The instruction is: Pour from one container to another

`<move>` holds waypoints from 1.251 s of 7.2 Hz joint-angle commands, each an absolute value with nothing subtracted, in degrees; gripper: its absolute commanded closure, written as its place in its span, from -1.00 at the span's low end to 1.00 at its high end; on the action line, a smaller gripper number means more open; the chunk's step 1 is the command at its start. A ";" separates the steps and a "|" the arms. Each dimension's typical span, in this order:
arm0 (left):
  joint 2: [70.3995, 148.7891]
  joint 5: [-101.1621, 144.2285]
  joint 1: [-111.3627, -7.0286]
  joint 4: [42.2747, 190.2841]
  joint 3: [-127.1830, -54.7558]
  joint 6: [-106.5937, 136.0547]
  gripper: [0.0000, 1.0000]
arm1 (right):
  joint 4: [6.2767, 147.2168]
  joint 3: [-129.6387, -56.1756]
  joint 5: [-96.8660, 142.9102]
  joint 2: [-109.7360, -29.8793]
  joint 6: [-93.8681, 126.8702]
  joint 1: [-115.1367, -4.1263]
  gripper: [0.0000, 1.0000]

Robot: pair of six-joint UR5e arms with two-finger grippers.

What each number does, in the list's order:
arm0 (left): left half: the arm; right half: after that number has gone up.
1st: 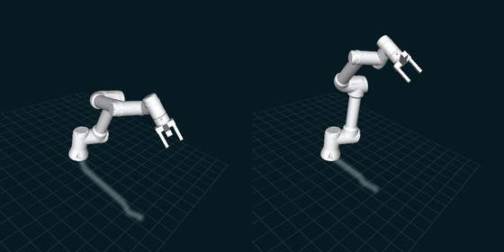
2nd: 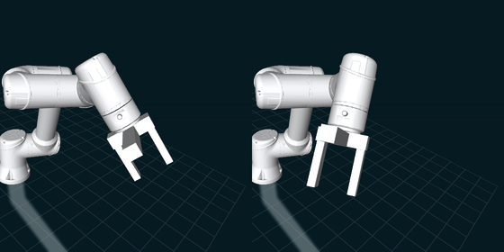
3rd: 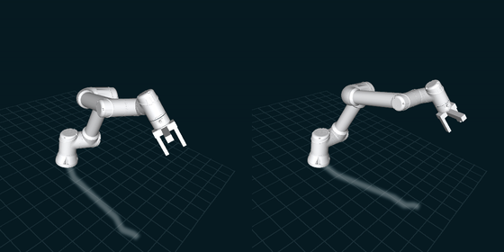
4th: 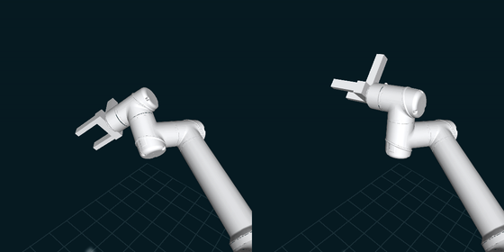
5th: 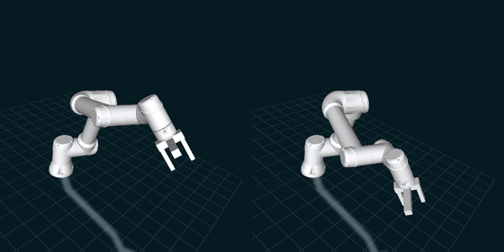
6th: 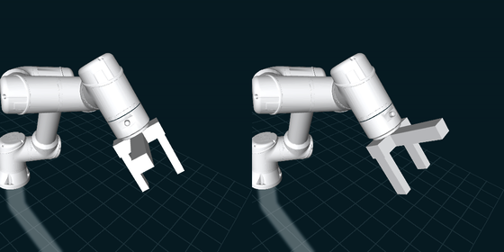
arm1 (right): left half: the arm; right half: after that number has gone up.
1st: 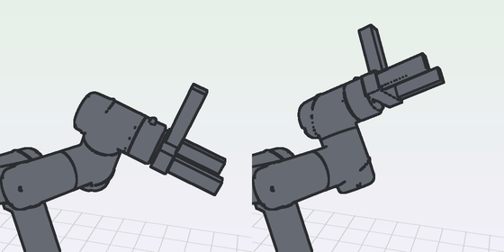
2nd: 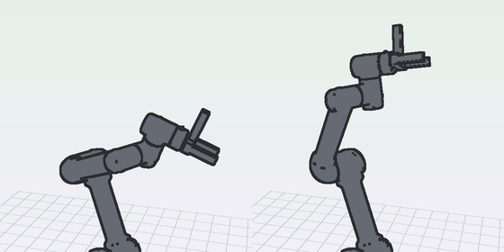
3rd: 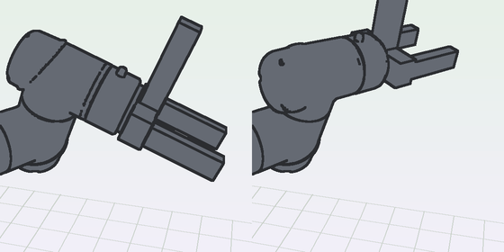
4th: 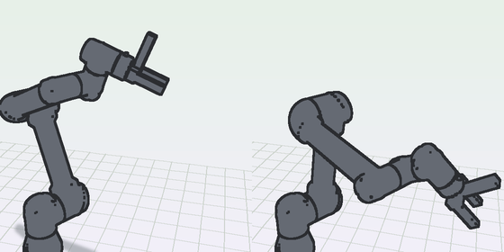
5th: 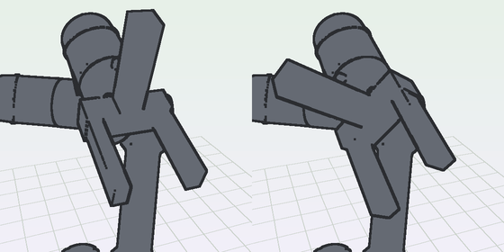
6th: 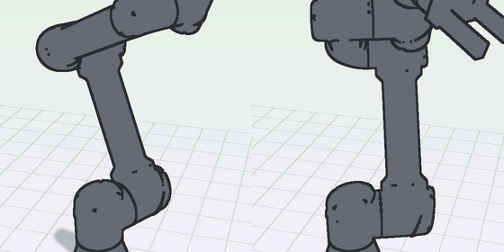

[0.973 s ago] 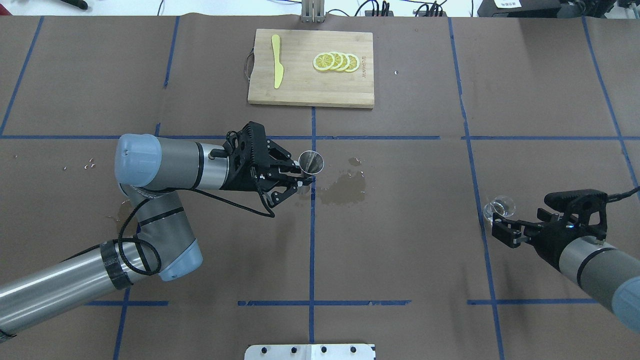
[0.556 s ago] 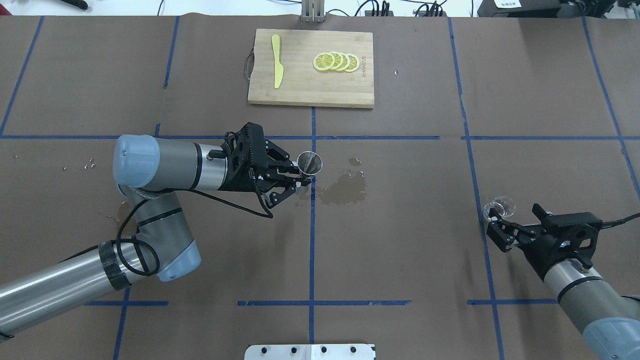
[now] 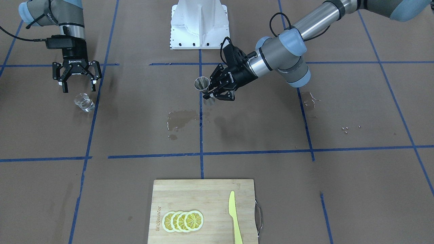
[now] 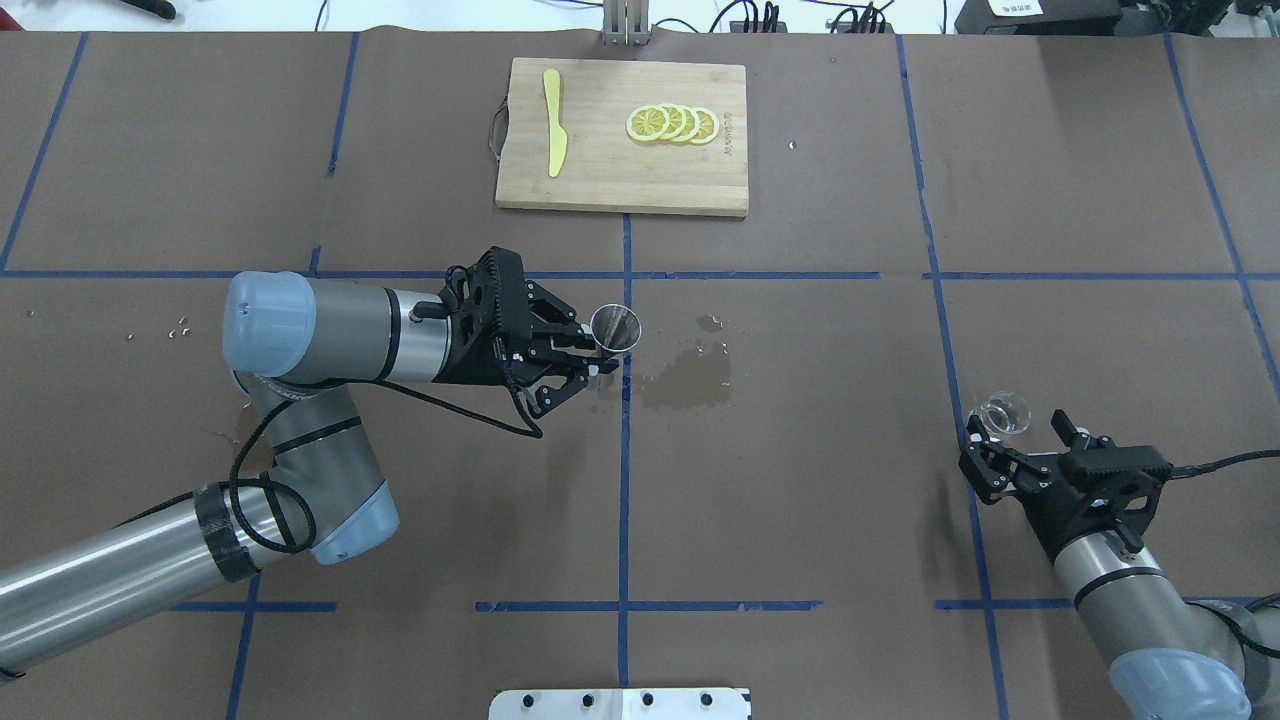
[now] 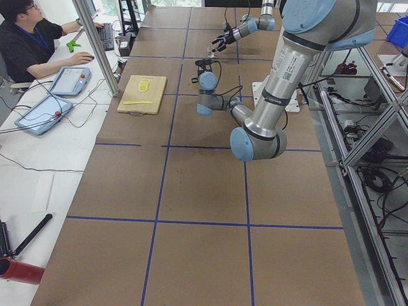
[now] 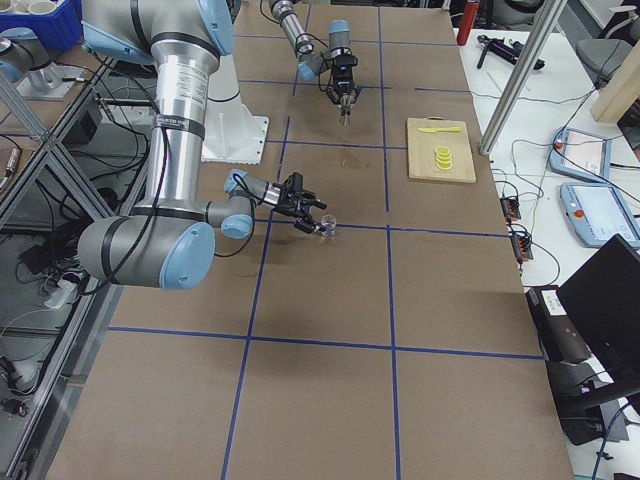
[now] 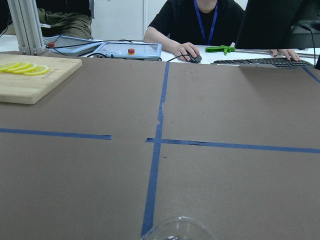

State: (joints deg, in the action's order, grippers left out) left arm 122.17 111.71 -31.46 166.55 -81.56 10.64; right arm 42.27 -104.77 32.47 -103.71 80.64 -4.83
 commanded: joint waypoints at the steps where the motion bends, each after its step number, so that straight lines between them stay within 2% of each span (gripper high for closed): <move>1: 122.17 111.71 -31.46 166.55 -81.56 10.63 1.00 | 42.28 -100.99 31.03 -100.64 81.12 -4.66 -1.00; 5: 121.82 111.80 -31.46 166.82 -81.65 10.63 1.00 | 42.28 -98.00 30.59 -100.63 81.21 -4.66 -0.97; 7: 121.82 111.80 -31.46 166.82 -81.65 10.63 1.00 | 42.28 -98.17 30.59 -100.63 81.21 -4.66 -0.21; 8: 121.82 111.80 -31.46 166.82 -81.74 10.63 1.00 | 42.19 -98.17 30.59 -100.63 81.21 -4.66 0.01; 9: 121.82 111.80 -31.46 166.82 -81.74 10.63 1.00 | 42.19 -98.35 30.67 -100.63 81.21 -4.66 0.43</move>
State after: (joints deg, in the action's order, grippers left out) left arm 121.82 111.79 -31.47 166.81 -81.71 10.63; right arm 42.22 -98.22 30.60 -100.64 81.21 -4.66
